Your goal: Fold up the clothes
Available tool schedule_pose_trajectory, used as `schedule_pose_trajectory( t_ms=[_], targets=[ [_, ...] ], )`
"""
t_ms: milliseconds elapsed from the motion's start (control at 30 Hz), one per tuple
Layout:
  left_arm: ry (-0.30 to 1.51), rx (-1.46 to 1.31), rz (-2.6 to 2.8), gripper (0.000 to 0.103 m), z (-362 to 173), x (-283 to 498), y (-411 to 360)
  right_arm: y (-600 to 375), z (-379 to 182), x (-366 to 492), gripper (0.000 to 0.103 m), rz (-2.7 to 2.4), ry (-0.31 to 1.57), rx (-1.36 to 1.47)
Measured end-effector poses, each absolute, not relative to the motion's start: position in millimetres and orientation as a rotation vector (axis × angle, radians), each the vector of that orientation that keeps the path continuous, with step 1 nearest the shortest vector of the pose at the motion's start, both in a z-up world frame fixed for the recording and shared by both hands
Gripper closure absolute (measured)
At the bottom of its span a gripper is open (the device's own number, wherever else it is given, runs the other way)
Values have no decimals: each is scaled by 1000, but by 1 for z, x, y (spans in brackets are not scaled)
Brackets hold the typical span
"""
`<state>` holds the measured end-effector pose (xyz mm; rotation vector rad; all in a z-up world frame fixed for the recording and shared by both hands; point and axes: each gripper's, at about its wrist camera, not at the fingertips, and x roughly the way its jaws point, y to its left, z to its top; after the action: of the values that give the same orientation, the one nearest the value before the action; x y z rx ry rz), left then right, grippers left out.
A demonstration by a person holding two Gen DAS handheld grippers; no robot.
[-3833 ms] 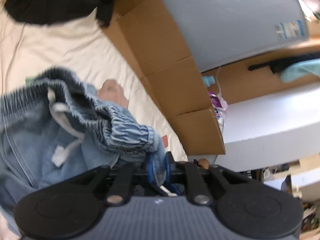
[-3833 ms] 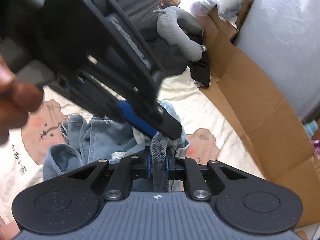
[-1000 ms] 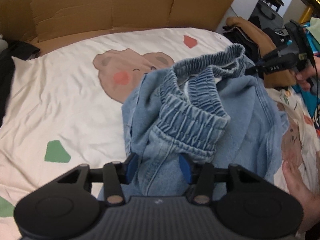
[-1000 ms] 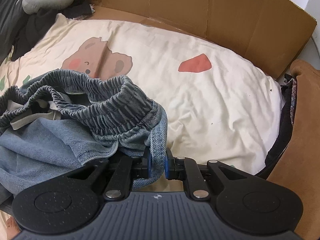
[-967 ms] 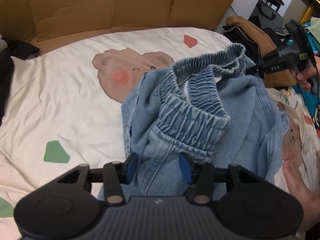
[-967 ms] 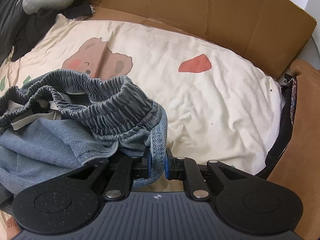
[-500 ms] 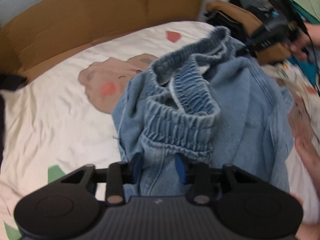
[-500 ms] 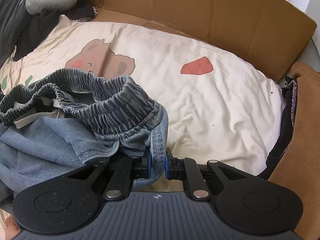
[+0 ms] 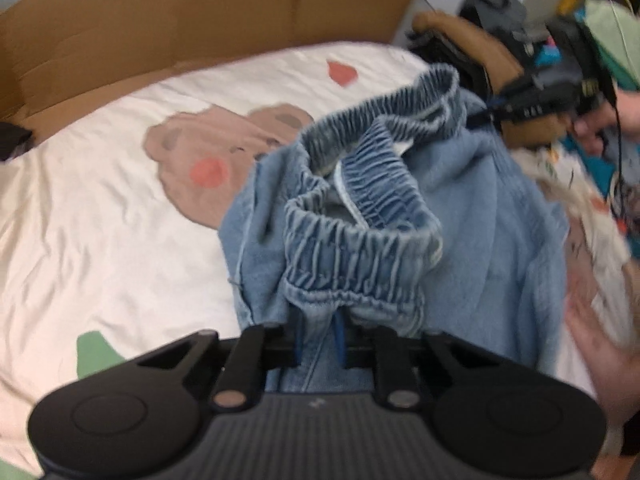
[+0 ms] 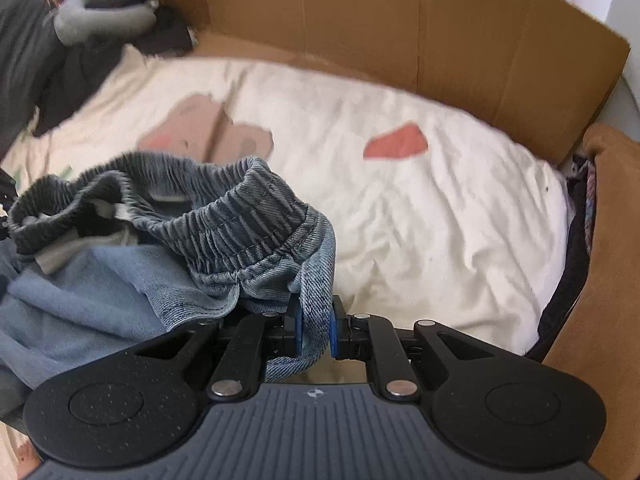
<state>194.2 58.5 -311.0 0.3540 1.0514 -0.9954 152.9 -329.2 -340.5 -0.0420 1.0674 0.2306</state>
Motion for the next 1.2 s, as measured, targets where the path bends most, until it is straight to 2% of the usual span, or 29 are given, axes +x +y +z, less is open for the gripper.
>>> schedule_pose_trajectory(
  t_ms=[300,733,1000,1200],
  targets=[
    [977,188,-922,92,-257,170,104,-318,-302,160,91,278,977,-68],
    [982,-5,-873,92,-210,138,120,-306,-250,152,91,313,864,-12],
    [998,-43,-826,92,-195,121,118,-316,-236,136,91,325,805,48],
    [1022,-130,-768,92,-197,113,148,-301,-204,136,91,356,730,59]
  ],
)
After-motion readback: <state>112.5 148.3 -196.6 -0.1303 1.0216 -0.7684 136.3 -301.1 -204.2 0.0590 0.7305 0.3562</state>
